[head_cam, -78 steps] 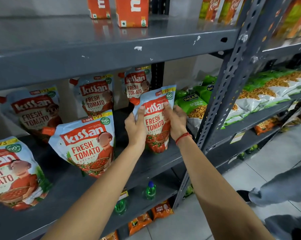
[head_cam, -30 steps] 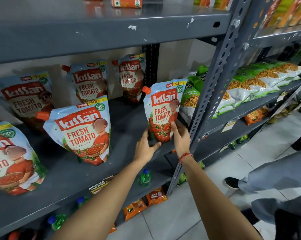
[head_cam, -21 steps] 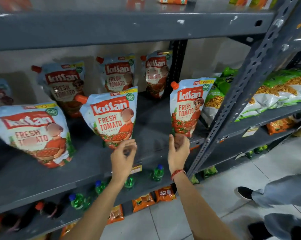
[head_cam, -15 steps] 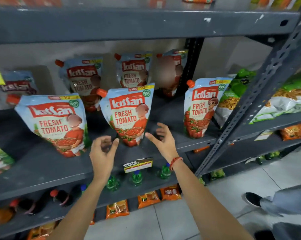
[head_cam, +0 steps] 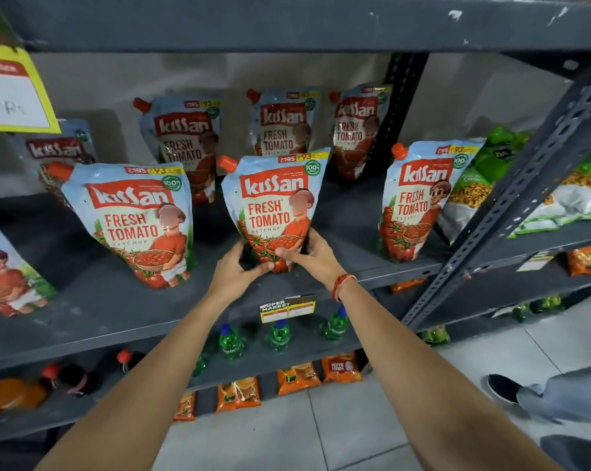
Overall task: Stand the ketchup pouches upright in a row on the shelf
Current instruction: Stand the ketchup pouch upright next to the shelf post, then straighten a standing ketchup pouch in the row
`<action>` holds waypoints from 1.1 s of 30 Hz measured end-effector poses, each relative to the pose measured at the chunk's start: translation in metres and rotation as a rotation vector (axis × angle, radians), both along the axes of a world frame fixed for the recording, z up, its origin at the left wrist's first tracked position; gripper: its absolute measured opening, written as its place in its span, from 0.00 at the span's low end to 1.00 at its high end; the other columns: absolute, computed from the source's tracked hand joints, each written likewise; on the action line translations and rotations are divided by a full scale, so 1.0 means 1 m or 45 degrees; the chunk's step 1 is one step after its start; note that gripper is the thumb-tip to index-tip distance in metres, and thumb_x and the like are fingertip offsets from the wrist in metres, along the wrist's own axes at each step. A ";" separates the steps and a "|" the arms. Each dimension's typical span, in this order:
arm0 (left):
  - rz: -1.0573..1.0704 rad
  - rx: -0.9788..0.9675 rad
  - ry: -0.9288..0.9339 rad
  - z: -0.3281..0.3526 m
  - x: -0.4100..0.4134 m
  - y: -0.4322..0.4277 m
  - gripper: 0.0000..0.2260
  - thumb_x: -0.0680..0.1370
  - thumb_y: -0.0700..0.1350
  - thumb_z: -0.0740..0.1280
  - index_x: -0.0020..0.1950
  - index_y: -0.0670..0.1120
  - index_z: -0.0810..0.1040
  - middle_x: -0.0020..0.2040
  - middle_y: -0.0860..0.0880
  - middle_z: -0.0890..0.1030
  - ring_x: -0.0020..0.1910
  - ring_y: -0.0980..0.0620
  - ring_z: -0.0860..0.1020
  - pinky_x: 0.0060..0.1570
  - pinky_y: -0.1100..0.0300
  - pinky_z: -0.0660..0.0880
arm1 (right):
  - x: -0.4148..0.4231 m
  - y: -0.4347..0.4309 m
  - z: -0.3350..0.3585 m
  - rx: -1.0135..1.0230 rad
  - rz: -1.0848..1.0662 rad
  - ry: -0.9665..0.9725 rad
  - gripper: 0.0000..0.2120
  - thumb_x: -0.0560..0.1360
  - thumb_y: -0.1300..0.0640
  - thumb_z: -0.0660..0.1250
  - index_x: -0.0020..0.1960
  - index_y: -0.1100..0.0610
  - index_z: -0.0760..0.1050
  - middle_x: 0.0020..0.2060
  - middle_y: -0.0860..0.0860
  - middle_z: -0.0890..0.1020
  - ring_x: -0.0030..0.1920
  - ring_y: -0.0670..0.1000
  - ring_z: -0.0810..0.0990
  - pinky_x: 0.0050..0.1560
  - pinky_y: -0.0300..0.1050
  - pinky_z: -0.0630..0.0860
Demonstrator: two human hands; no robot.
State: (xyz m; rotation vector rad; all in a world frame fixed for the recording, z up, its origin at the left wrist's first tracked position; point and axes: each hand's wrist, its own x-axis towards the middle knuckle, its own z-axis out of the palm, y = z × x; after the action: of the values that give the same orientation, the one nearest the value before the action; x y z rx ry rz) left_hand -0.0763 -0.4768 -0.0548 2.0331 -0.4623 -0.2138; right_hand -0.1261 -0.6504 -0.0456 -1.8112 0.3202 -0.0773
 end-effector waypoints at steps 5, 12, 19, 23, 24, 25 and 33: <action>0.038 -0.041 0.011 -0.003 -0.009 -0.008 0.30 0.67 0.49 0.75 0.66 0.44 0.70 0.64 0.43 0.78 0.64 0.46 0.74 0.63 0.53 0.70 | -0.009 -0.007 0.000 0.015 -0.015 -0.029 0.37 0.59 0.40 0.77 0.64 0.50 0.71 0.59 0.48 0.80 0.61 0.48 0.78 0.65 0.54 0.74; 0.062 -0.058 -0.005 -0.001 -0.027 -0.023 0.31 0.66 0.51 0.76 0.65 0.45 0.72 0.62 0.45 0.79 0.62 0.47 0.76 0.61 0.54 0.72 | -0.023 -0.025 -0.003 -0.008 -0.018 -0.027 0.34 0.58 0.39 0.77 0.61 0.47 0.73 0.57 0.48 0.82 0.60 0.48 0.78 0.66 0.56 0.72; 0.106 -0.031 0.011 0.004 -0.030 -0.026 0.32 0.61 0.53 0.79 0.61 0.44 0.74 0.59 0.46 0.81 0.57 0.50 0.79 0.56 0.60 0.73 | -0.033 -0.032 -0.002 0.028 0.000 -0.014 0.30 0.62 0.46 0.78 0.61 0.48 0.72 0.58 0.50 0.81 0.60 0.49 0.78 0.66 0.55 0.73; 0.097 -0.039 0.020 0.005 -0.031 -0.026 0.33 0.60 0.53 0.79 0.61 0.44 0.74 0.59 0.46 0.81 0.56 0.50 0.79 0.55 0.60 0.73 | -0.034 -0.033 -0.002 0.033 0.006 -0.011 0.31 0.61 0.47 0.78 0.61 0.49 0.72 0.58 0.50 0.81 0.60 0.50 0.78 0.66 0.55 0.73; 0.092 -0.044 0.025 0.004 -0.032 -0.025 0.33 0.60 0.54 0.79 0.61 0.44 0.74 0.59 0.46 0.81 0.56 0.50 0.79 0.56 0.60 0.73 | -0.034 -0.034 -0.003 0.027 0.004 -0.009 0.31 0.61 0.46 0.78 0.61 0.49 0.72 0.58 0.50 0.81 0.60 0.49 0.78 0.66 0.55 0.73; 0.085 -0.045 0.030 0.005 -0.032 -0.025 0.34 0.60 0.54 0.79 0.61 0.44 0.73 0.59 0.46 0.80 0.57 0.50 0.79 0.56 0.59 0.73 | -0.035 -0.033 -0.003 0.018 -0.004 -0.005 0.32 0.60 0.45 0.78 0.61 0.50 0.72 0.58 0.50 0.81 0.60 0.49 0.78 0.66 0.55 0.73; 0.012 -0.061 0.039 0.006 -0.034 -0.027 0.31 0.65 0.51 0.77 0.65 0.44 0.71 0.62 0.45 0.79 0.61 0.48 0.76 0.57 0.62 0.70 | -0.044 -0.018 -0.007 -0.054 -0.256 -0.040 0.33 0.61 0.42 0.77 0.61 0.54 0.73 0.55 0.49 0.82 0.57 0.47 0.79 0.63 0.52 0.75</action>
State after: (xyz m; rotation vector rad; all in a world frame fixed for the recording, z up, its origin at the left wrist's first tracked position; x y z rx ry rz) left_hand -0.1105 -0.5035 -0.0493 1.9820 -0.4350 -0.2258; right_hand -0.1697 -0.6684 -0.0525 -1.8135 0.4808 -0.2543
